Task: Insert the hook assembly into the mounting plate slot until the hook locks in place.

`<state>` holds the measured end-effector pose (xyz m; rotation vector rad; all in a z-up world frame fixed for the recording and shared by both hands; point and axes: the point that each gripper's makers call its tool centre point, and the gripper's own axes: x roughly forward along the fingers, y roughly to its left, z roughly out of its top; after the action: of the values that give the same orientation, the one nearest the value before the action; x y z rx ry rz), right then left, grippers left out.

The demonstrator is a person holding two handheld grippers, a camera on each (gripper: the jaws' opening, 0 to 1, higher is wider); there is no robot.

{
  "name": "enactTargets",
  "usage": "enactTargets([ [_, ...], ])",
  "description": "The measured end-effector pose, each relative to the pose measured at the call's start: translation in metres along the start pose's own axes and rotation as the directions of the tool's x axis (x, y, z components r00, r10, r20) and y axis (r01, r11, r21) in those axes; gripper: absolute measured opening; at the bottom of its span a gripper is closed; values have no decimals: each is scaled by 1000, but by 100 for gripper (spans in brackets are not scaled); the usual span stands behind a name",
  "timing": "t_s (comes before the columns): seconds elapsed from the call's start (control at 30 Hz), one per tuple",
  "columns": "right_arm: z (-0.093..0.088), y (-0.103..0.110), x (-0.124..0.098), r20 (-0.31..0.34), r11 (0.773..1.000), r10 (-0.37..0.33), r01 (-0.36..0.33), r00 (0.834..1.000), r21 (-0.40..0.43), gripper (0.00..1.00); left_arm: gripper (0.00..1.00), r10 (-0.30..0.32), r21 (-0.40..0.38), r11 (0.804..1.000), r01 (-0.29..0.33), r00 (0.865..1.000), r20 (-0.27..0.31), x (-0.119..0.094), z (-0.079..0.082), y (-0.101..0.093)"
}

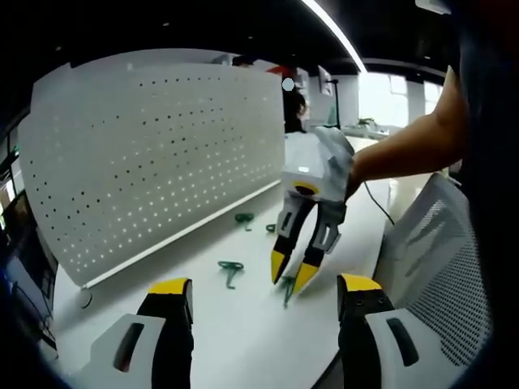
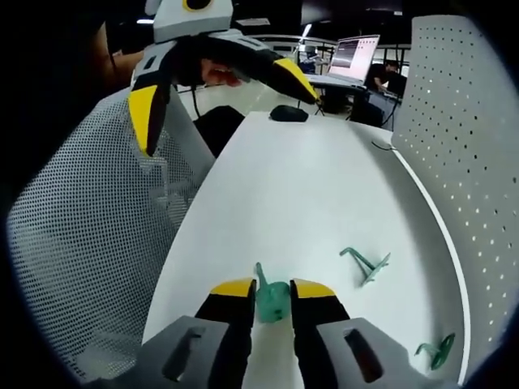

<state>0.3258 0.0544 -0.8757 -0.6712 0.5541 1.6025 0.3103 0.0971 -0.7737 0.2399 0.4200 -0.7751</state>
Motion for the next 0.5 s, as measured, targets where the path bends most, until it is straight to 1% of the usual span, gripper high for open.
enactTargets([
  [0.37,-1,0,-3,18,999,-11,10,1000,31,14,74,-6,3,1000,6,1000,1,0,0,-1],
  [0.43,-1,0,-4,22,999,-19,18,1000,34,11,74,-8,4,1000,8,1000,0,0,0,-1],
  [0.5,-3,0,-4,8,999,-17,16,1000,37,6,74,-9,4,1000,9,1000,0,0,0,-2],
])
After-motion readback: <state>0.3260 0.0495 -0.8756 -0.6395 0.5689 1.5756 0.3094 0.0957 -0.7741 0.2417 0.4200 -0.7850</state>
